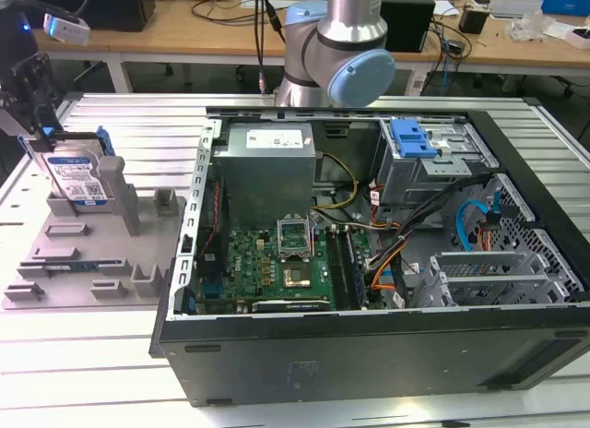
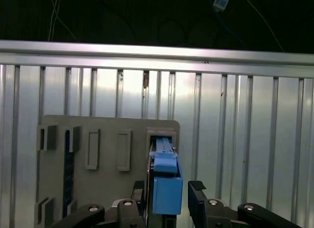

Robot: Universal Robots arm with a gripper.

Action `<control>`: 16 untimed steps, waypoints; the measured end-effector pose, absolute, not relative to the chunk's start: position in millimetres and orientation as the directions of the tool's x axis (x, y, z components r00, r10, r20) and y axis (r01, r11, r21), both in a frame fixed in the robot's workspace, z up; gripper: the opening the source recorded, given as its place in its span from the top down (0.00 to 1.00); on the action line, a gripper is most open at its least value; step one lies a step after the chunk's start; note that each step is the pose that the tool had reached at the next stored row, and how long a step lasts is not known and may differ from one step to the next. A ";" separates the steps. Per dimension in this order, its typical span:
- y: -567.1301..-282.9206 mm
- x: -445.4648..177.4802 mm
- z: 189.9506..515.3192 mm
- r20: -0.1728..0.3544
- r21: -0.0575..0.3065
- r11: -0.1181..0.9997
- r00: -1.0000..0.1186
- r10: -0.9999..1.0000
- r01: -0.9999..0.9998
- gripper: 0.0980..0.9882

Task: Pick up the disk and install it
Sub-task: 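Pick up the disk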

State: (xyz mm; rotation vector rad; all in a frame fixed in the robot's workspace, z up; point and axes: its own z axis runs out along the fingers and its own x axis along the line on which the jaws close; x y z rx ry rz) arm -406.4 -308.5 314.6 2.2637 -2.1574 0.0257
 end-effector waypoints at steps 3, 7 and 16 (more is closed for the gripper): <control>-308.1 -406.9 313.2 0.022 -0.001 -0.047 0.047 -0.999 -0.999 0.57; -308.1 -407.2 312.0 0.022 -0.001 -0.040 0.040 -0.999 -0.999 0.57; -308.1 -407.2 310.6 0.022 -0.001 -0.034 0.034 -0.999 -0.999 0.57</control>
